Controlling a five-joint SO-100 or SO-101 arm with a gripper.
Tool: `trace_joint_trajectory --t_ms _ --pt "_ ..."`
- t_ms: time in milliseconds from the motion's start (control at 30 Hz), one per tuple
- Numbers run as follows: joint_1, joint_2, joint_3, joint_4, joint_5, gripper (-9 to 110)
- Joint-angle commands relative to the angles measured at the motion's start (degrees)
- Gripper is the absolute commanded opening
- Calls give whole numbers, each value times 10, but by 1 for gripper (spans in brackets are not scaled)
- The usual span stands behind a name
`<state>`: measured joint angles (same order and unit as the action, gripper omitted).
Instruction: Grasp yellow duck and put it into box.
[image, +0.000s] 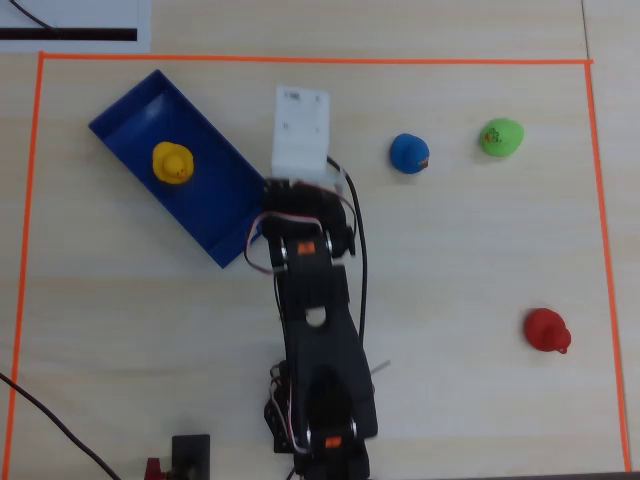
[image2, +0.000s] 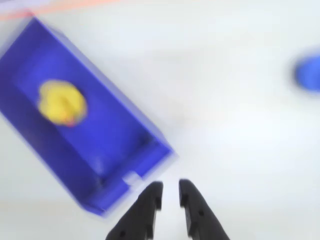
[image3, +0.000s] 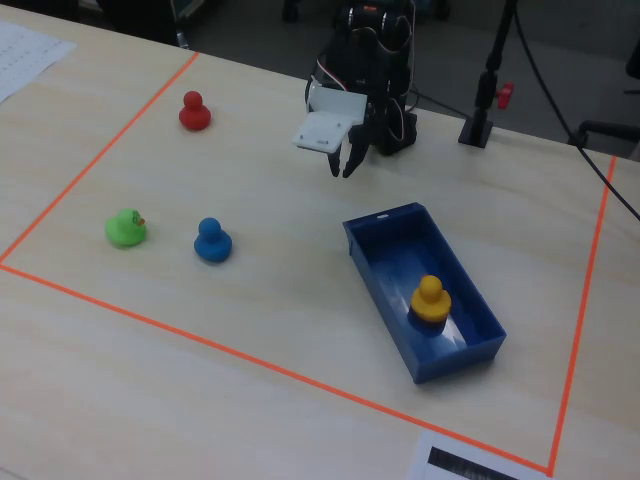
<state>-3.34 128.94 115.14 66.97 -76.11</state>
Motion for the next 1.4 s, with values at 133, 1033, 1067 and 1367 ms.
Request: trace_joint_trajectory --t_ms 133,1033,1067,1367 --pt "-1 584 533 111 -32 0" --pt "-20 608 631 93 -88 0" --pt "-20 608 631 93 -88 0" --pt "-20 608 631 93 -89 0"
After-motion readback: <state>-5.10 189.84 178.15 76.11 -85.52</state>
